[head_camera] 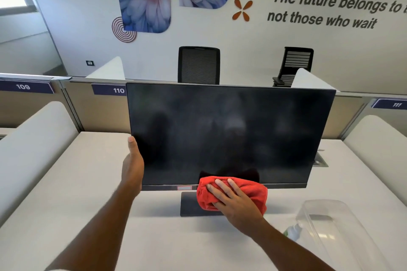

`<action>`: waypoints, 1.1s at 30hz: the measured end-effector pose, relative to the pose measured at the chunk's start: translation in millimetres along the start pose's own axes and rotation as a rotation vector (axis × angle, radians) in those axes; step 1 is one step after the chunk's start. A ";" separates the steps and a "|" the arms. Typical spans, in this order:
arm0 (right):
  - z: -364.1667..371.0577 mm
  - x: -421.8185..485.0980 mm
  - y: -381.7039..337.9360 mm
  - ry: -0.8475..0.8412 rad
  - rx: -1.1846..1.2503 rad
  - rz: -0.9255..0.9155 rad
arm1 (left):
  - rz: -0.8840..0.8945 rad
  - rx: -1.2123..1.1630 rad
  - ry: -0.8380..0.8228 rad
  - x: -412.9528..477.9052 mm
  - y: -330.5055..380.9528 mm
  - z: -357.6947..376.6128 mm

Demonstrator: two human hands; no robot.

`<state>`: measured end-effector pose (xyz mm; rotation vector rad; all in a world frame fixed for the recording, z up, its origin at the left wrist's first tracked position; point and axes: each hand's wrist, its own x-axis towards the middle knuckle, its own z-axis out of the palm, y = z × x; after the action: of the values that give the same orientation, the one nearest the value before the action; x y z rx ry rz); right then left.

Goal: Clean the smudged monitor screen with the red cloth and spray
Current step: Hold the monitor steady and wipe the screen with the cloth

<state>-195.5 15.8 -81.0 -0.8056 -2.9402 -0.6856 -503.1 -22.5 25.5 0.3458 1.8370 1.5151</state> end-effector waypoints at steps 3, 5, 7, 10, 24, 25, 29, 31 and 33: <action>1.8 -0.6 -4.3 0.033 0.013 0.026 | -0.096 -0.009 0.257 -14.2 -37.4 8.6; 2.8 -0.3 -5.8 0.045 0.014 0.035 | -0.300 -0.123 0.363 -27.9 -63.2 18.3; 2.9 1.0 -6.5 0.051 0.018 0.039 | -0.475 -0.385 0.275 -42.3 -84.5 32.5; 3.8 0.1 -6.7 0.058 0.015 0.046 | -0.565 -0.838 0.009 -57.3 -102.1 53.6; 2.4 18.2 -21.6 0.061 0.031 0.061 | -0.529 -0.874 -0.098 -47.5 -102.8 83.5; 4.0 12.8 -17.4 0.062 0.022 0.069 | -0.517 -0.889 -0.117 -46.3 -103.3 83.3; 10.1 -6.9 -4.1 0.095 -0.019 0.099 | -0.502 -0.909 -0.140 -43.3 -102.9 81.5; 9.4 -12.2 -3.3 0.106 -0.014 0.131 | -0.502 -0.918 -0.135 -42.2 -103.2 81.0; 9.0 -16.5 -3.4 0.120 -0.003 0.172 | -0.508 -0.931 -0.125 -41.7 -103.5 80.2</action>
<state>-182.0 8.9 -92.6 -0.9677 -2.7253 -0.6996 -396.1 -17.0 -60.4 -0.4287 0.8595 1.7180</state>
